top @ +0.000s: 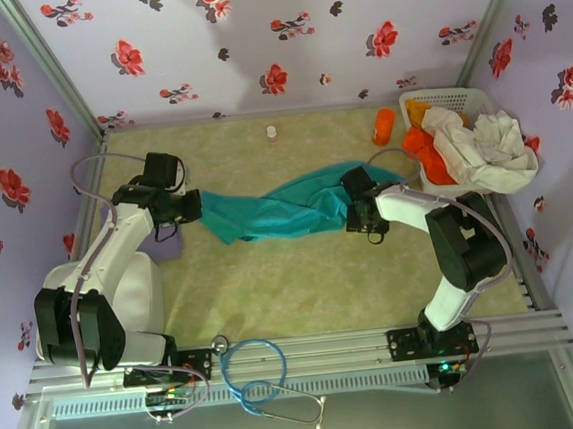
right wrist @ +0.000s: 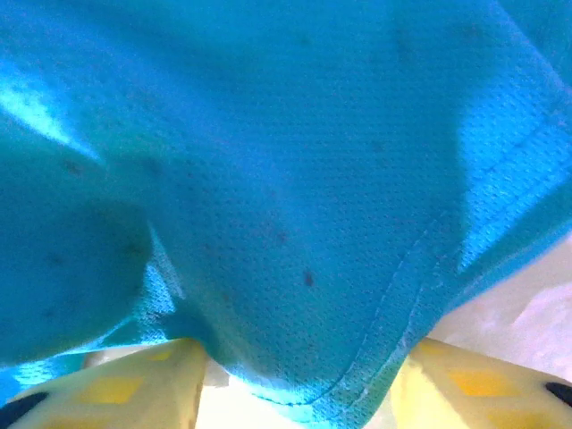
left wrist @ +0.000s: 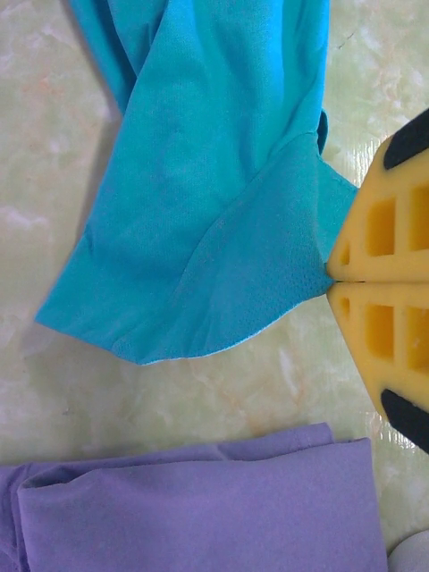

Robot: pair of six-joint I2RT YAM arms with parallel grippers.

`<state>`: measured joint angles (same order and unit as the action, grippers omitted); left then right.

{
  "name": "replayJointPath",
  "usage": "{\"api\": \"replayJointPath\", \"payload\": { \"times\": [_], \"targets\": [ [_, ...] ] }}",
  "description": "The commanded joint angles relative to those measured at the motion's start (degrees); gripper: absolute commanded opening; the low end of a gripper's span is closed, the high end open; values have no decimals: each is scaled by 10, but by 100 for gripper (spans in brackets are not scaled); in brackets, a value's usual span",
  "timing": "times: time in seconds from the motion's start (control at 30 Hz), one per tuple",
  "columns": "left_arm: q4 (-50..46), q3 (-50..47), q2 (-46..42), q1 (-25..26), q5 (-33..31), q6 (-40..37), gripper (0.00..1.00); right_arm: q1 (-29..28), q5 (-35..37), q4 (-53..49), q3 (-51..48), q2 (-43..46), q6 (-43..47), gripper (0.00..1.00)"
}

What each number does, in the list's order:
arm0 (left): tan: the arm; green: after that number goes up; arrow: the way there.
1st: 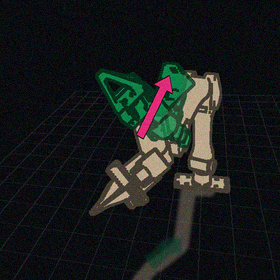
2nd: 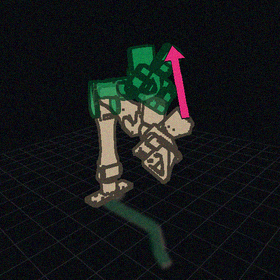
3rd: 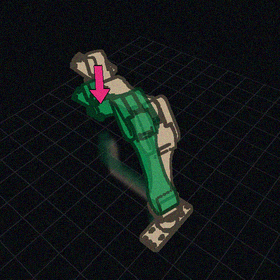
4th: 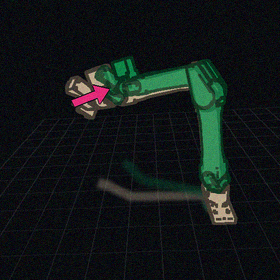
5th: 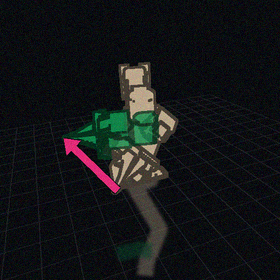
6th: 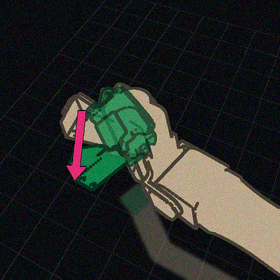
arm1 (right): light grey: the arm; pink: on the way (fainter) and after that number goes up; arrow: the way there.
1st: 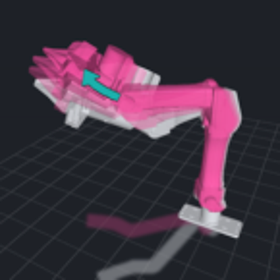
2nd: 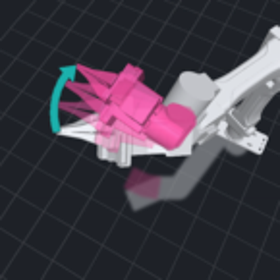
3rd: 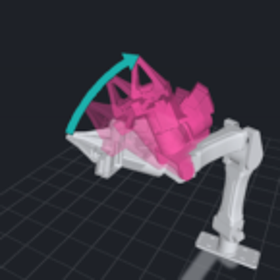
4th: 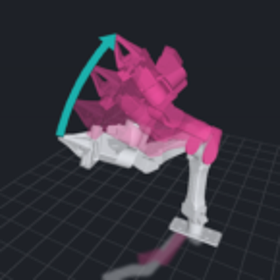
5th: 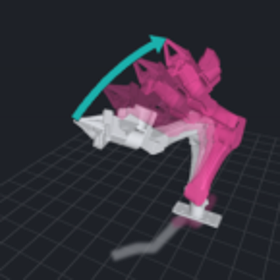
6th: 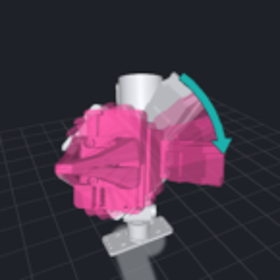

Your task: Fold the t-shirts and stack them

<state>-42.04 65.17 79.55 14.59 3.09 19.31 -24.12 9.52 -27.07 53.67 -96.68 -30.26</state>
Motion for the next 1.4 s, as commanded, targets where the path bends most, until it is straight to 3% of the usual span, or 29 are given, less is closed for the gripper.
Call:
{"api": "replayJointPath", "payload": {
  "times": [0.0,0.2,0.43,0.6,0.87,1.03,1.13,1.23,1.3,1.37],
  "targets": [
    [1,-7,-10,-4,5,3,0,10,33,-20,17,4,3,38],
    [0,-5,-10,-4,3,1,0,25,47,-50,69,32,32,1],
    [-4,-2,-11,-7,2,-2,0,37,45,-112,213,8,90,0],
    [-8,-2,-15,-8,2,-3,0,52,55,-177,364,-91,118,0],
    [-15,-10,-32,-9,3,-1,0,76,-4,-159,493,-222,113,0],
    [-16,-19,-39,-8,3,1,0,84,-45,-162,540,-282,100,15],
    [-16,-24,-41,-9,3,2,0,86,-61,-158,545,-292,100,36],
    [-16,-25,-43,-8,3,2,0,85,-79,-162,539,-282,110,73],
    [-16,-27,-44,-8,3,2,0,85,-81,-152,515,-254,112,85],
    [-15,-28,-44,-8,3,2,0,85,-82,-134,476,-214,111,90]
  ]
}}
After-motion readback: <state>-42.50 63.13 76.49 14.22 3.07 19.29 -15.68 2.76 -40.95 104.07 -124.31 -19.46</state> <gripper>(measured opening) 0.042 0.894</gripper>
